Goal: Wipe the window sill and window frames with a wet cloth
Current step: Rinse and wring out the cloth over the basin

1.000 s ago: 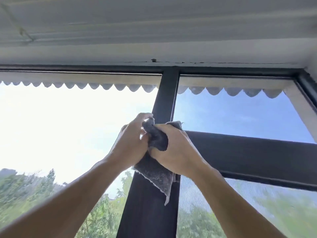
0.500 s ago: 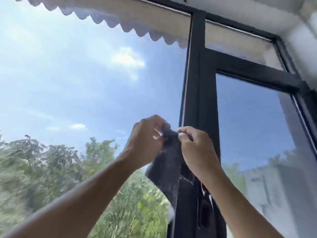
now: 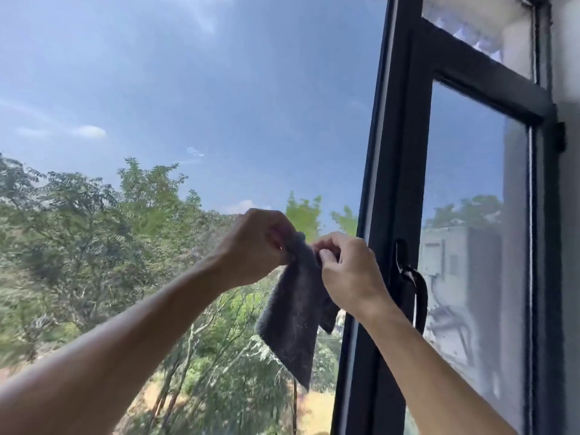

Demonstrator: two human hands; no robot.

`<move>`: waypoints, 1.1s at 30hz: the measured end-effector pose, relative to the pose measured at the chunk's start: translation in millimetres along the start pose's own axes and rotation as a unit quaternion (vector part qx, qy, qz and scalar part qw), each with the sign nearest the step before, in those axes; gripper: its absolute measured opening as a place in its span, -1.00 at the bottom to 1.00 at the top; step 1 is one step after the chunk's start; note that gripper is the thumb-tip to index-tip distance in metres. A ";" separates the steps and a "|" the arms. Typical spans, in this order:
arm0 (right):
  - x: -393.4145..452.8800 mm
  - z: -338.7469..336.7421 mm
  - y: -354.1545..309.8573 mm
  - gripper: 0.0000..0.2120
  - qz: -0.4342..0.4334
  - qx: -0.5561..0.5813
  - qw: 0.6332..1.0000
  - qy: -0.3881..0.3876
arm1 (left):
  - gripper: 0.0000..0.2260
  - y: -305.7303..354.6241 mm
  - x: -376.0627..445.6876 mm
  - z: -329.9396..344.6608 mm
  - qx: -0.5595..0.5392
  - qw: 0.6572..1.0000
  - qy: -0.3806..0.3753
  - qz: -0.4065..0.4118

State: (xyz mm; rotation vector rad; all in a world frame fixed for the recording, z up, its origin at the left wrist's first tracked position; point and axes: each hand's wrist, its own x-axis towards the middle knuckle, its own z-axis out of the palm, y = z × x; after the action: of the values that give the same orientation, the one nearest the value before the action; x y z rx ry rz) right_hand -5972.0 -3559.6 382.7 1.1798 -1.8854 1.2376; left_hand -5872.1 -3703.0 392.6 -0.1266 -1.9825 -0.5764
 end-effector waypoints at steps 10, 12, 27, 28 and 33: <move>-164.4 -11.5 -3.3 -0.76 0.200 -0.023 0.975 -0.097 | -0.87 30.9 -144.4 -0.2 0.072 0.955 -0.279 -0.072; -210.3 -17.6 1.7 -0.75 0.250 0.008 0.963 -0.105 | -0.83 37.0 -179.6 11.0 0.036 0.937 -0.326 -0.118; -591.4 -89.8 -92.8 -0.75 0.637 -0.116 0.761 0.035 | -0.83 122.7 -484.7 108.4 -0.176 0.767 -0.613 -0.073; -619.2 -94.0 -107.2 -0.83 0.655 -0.132 0.744 0.016 | -0.85 134.2 -505.7 111.8 -0.184 0.753 -0.628 -0.061; -743.6 -131.5 -159.5 -0.86 0.716 -0.230 0.657 0.051 | -0.82 201.1 -597.0 126.3 -0.171 0.684 -0.708 0.044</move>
State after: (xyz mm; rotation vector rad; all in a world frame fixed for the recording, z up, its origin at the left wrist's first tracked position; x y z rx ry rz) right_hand -5504.6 -3203.2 -117.5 -0.9676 -2.7494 1.1805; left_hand -5626.9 -3375.0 -102.5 -1.2224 -3.2723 -0.9101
